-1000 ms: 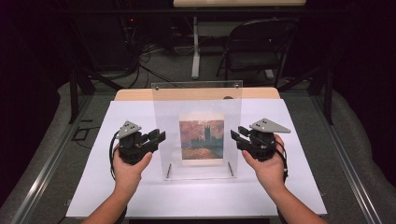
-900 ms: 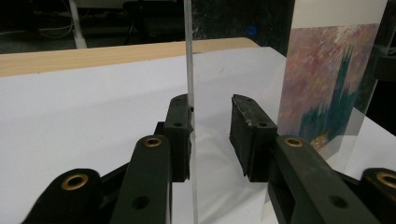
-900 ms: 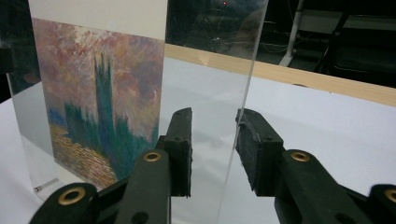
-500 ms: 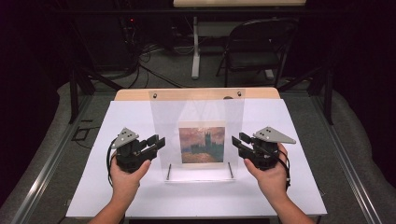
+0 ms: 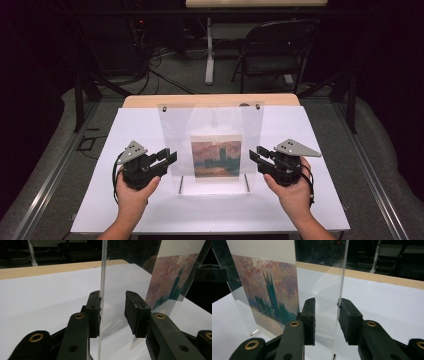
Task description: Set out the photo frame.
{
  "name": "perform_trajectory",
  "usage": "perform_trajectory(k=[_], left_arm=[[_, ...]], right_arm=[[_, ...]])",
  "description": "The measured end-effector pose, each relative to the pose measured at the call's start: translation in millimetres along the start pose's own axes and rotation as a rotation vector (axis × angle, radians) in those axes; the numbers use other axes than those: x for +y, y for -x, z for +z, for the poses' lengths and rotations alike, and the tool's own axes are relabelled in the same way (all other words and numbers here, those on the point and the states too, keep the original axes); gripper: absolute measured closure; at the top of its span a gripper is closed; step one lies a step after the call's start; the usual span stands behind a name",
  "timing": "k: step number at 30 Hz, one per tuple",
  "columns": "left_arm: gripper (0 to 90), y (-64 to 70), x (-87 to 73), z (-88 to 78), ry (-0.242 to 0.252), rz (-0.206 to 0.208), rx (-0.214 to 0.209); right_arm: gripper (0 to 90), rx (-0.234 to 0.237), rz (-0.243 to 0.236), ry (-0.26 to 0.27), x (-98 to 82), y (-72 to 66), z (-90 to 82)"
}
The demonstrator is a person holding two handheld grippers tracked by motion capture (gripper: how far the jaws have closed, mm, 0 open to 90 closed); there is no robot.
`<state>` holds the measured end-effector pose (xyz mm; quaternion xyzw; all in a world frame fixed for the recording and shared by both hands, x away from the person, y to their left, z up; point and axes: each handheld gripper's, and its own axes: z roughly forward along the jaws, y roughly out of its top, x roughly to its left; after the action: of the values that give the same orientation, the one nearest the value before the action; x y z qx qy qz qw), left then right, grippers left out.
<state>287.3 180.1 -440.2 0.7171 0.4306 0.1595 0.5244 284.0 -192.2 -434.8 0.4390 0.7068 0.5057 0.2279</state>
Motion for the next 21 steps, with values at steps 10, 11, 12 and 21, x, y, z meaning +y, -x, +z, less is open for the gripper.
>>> perform_trajectory(k=[10, 11, 12, 21], left_arm=[[63.4, 2.5, -2.5, -0.8, 0.013, 0.016, -0.007], [63.4, 2.4, -2.6, -0.9, 0.012, 0.015, -0.007], [63.3, 2.4, -2.6, -0.9, 0.012, 0.015, -0.007], [58.6, -1.4, -5.1, -3.1, 0.005, 0.006, -0.007]], right_arm=[[65.7, 0.013, -0.003, 0.023, -5.5, -0.4, -3.7], [65.4, 0.017, 0.001, 0.023, -5.7, -0.1, -3.8], [65.4, 0.017, 0.001, 0.023, -5.7, -0.1, -3.8], [58.0, 0.038, 0.002, 0.027, -6.0, 3.2, -6.5]])
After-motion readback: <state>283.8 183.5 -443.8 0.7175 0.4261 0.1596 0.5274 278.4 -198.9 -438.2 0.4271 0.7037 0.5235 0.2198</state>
